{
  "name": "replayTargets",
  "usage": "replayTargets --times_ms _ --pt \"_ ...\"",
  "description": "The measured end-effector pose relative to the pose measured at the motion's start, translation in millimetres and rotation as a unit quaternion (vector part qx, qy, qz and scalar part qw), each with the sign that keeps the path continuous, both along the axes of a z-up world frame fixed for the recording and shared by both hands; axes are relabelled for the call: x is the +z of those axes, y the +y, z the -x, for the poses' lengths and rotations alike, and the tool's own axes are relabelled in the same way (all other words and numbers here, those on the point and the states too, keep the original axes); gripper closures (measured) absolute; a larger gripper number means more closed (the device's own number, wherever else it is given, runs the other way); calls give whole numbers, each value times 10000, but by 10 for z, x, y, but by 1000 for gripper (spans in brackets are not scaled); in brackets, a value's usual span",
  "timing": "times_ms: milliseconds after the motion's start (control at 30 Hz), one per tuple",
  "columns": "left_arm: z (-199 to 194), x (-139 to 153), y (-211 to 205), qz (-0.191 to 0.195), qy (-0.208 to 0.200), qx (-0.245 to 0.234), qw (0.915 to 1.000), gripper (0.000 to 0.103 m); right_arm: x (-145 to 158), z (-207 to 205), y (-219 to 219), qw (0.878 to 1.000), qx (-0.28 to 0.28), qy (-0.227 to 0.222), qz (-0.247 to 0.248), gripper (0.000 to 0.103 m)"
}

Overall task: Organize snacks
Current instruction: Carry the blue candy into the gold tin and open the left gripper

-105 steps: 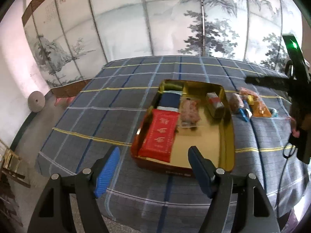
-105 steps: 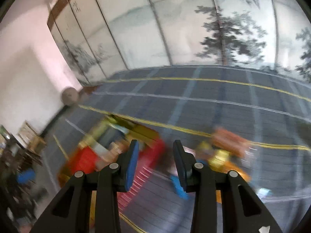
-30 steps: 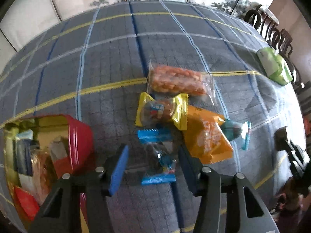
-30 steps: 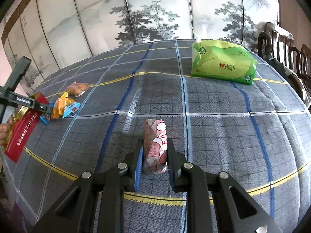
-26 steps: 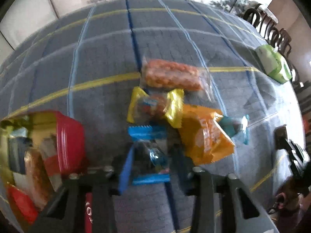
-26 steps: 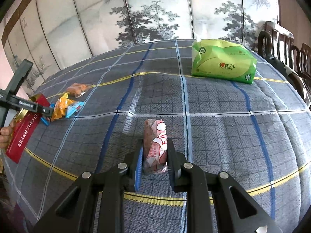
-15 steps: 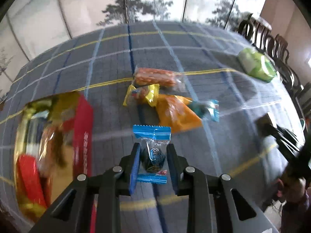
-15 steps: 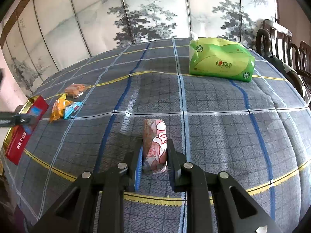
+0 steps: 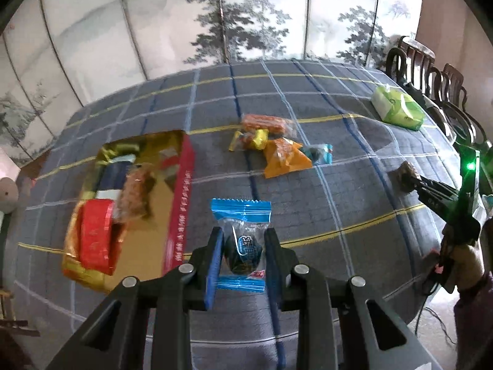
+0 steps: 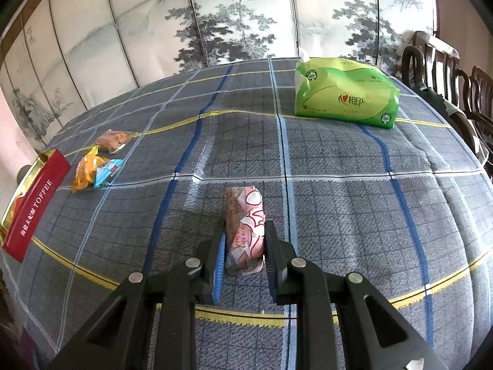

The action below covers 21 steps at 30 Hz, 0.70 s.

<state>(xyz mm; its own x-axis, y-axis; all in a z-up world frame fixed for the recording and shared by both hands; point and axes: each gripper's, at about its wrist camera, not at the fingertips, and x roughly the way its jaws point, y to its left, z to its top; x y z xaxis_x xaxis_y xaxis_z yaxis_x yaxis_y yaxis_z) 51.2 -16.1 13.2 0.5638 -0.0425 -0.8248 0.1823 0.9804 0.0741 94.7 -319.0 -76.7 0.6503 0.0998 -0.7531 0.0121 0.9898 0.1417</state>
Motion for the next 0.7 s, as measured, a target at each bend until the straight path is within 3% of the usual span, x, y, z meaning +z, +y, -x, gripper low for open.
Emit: replayTargets --times_ms 200,700 --pt "121 103 158 -82 -208 103 9997 76 -9 3 16 10000 -57 7 45 83" --pt "136 60 869 -17 -169 821 9965 76 -2 14 10 9997 -122 26 200 83"
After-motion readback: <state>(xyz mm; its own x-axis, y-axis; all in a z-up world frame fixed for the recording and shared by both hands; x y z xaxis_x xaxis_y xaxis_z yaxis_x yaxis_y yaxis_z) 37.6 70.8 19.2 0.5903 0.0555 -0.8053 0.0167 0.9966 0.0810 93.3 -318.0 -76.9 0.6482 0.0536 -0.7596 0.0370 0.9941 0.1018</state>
